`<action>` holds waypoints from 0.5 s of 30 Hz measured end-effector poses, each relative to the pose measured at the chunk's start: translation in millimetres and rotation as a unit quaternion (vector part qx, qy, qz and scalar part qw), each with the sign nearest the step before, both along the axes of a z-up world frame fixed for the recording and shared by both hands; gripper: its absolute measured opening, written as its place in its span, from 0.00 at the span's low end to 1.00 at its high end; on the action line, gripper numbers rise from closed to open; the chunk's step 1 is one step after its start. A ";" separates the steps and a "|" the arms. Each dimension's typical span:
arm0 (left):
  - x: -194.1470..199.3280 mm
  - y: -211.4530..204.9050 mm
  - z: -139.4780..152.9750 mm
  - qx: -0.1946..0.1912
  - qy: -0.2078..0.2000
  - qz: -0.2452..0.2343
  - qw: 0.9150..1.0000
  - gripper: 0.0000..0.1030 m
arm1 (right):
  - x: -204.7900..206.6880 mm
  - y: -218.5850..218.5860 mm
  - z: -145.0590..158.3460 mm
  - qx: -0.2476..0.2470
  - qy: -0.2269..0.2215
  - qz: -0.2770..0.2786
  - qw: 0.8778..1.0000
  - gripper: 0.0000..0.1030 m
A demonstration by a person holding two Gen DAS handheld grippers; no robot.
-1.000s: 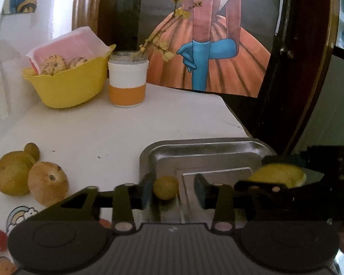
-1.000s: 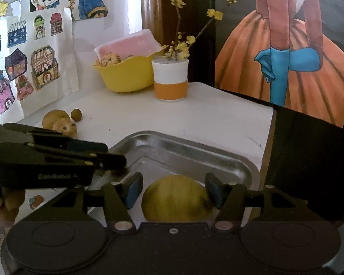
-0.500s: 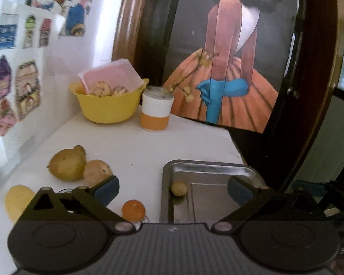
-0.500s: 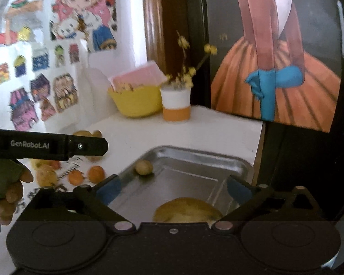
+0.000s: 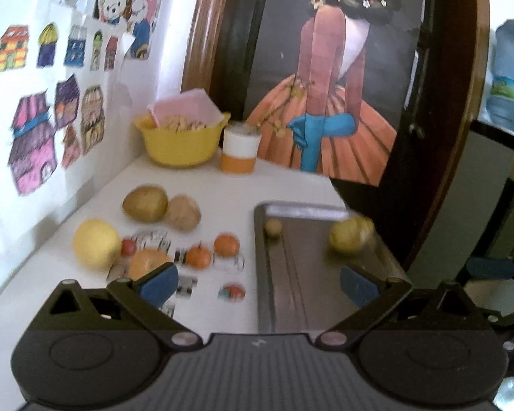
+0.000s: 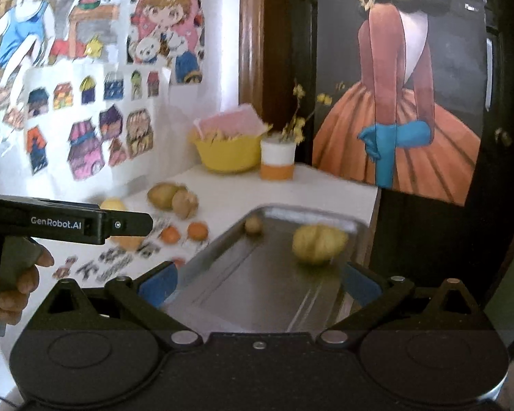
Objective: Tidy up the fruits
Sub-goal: 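Open both tools over the tray and withdraw them toward the remaining fruits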
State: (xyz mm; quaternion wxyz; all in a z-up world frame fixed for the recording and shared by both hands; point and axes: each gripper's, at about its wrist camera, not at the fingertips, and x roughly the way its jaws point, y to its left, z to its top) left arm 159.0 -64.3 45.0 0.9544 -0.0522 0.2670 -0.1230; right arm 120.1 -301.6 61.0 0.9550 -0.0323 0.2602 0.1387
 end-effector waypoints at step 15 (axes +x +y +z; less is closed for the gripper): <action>-49.3 66.5 -15.4 0.033 0.055 0.033 0.997 1.00 | -31.1 72.2 -17.1 0.004 0.103 0.052 0.993 0.99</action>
